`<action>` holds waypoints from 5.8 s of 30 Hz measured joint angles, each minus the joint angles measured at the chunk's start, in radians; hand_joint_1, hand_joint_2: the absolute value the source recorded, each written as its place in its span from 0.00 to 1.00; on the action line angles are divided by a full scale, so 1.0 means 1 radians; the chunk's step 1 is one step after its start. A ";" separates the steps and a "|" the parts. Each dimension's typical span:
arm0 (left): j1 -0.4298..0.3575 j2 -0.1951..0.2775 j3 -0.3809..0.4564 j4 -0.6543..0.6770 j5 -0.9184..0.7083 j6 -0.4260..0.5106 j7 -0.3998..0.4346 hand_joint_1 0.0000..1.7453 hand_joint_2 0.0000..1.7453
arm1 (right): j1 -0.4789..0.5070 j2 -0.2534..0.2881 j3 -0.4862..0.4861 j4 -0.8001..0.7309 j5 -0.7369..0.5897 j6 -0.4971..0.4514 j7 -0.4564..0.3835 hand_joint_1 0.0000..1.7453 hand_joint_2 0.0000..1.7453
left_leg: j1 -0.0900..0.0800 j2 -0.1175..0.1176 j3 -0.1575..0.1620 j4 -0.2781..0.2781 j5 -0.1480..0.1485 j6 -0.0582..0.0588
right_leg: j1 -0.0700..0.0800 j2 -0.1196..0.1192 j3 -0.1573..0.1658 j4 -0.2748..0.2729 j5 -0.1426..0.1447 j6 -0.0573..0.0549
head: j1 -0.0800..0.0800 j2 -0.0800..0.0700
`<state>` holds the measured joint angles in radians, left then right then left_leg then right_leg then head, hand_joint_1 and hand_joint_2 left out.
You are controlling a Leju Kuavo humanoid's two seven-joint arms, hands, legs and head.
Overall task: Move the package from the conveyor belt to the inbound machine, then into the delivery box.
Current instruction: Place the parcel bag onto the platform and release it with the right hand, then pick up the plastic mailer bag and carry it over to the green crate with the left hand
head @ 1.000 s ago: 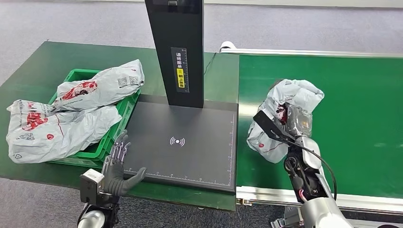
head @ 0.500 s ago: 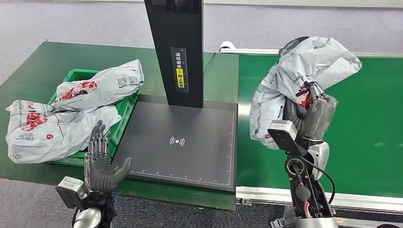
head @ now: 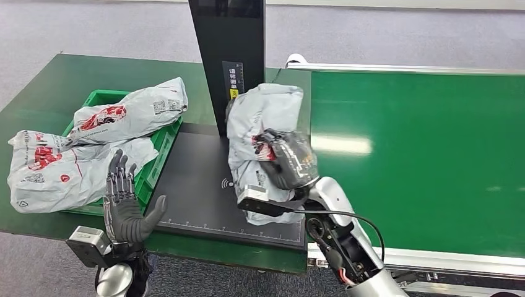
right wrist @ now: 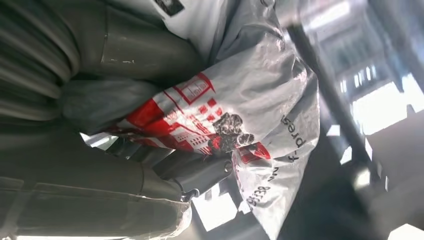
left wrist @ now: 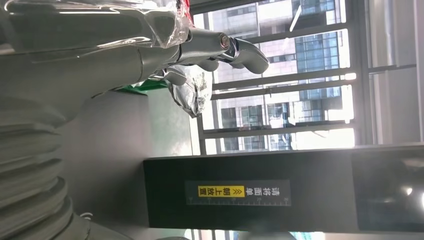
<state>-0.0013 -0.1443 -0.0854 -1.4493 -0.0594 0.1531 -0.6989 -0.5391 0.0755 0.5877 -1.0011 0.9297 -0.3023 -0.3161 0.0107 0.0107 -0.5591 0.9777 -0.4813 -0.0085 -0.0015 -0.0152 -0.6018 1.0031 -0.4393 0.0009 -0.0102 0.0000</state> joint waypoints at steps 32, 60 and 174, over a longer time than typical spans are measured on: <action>0.005 -0.013 -0.004 -0.027 -0.011 -0.004 0.015 0.00 1.00 | -0.174 0.218 0.080 0.520 -0.182 -0.075 0.073 0.00 1.00 | 0.000 0.000 0.000 0.000 0.000 0.000 | 0.000 0.000 -0.001 0.000 0.000 0.000 | 0.000 0.000; 0.005 -0.004 -0.016 -0.006 -0.020 -0.018 0.020 0.00 1.00 | -0.059 0.108 -0.155 0.309 -0.512 0.102 -0.037 0.00 1.00 | 0.000 0.001 0.000 0.000 0.000 0.000 | 0.000 0.000 -0.001 0.000 0.000 0.000 | 0.000 0.000; -0.450 -0.034 -0.222 0.671 -0.967 0.027 0.455 1.00 1.00 | 0.381 0.086 -0.593 -0.174 -0.716 0.332 -0.210 0.00 1.00 | -0.001 -0.003 0.009 0.000 -0.001 0.003 | -0.002 -0.003 0.010 -0.001 -0.001 0.002 | 0.000 0.000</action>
<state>-0.4515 -0.1783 -0.3072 -0.7781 -1.0260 0.1803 -0.2440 -0.1583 0.1617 -0.0050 -1.1750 0.2137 0.0301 -0.5264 0.0095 0.0074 -0.5502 0.9777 -0.4818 -0.0059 -0.0033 -0.0178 -0.5923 1.0023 -0.4405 0.0028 -0.0101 0.0000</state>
